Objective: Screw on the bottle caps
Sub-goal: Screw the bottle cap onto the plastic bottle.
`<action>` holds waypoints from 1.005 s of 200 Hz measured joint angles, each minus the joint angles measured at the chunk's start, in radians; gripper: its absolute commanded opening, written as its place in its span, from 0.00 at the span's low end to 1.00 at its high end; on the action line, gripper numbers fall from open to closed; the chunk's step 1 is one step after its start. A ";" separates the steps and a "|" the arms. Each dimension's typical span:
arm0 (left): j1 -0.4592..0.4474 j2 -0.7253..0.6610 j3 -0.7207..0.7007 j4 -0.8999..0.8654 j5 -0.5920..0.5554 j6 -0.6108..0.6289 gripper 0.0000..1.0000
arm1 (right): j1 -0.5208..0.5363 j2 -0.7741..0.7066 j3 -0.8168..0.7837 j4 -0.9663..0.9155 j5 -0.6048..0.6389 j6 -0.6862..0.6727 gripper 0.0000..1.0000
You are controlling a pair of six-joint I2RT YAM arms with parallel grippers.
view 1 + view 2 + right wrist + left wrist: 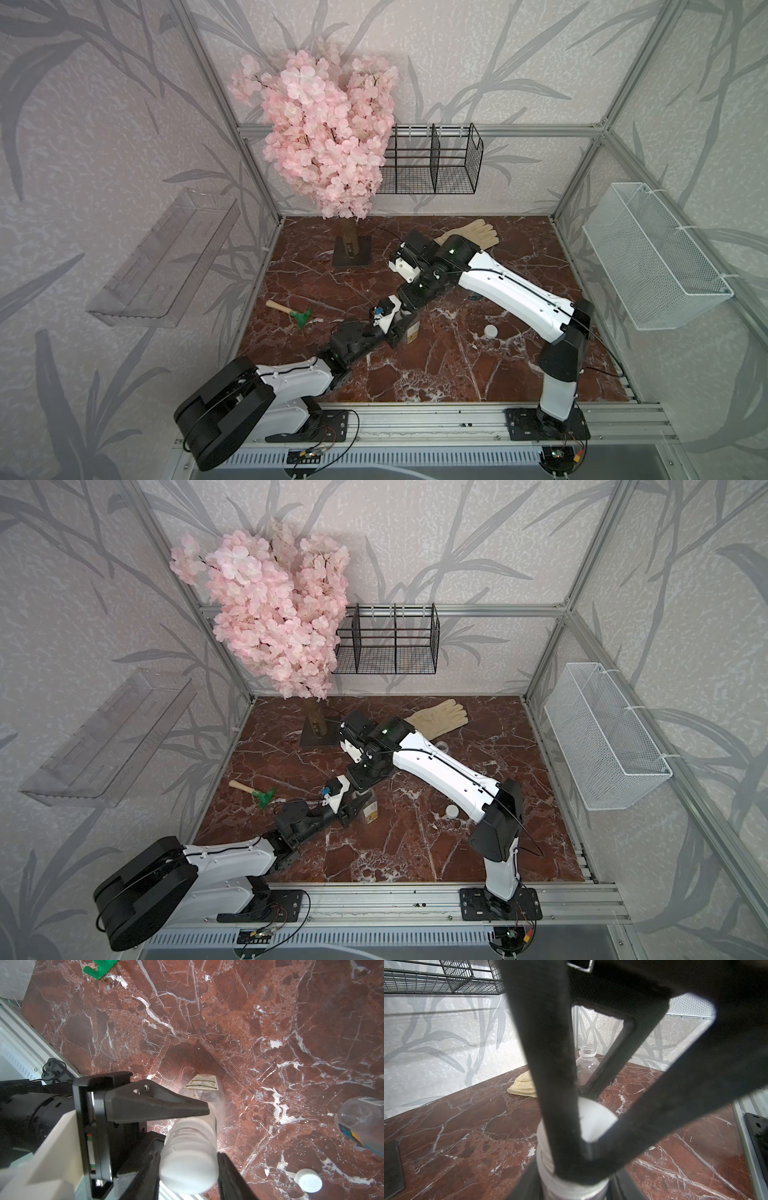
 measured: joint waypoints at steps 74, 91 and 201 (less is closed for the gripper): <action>0.000 0.006 0.005 0.000 0.004 0.000 0.36 | 0.000 0.028 0.026 -0.020 0.000 0.000 0.49; 0.000 0.006 0.005 0.000 0.004 0.000 0.36 | 0.000 0.028 0.026 -0.020 0.000 0.001 0.50; 0.000 0.009 0.005 0.005 0.010 0.000 0.36 | -0.003 0.032 0.050 -0.042 0.000 0.010 0.60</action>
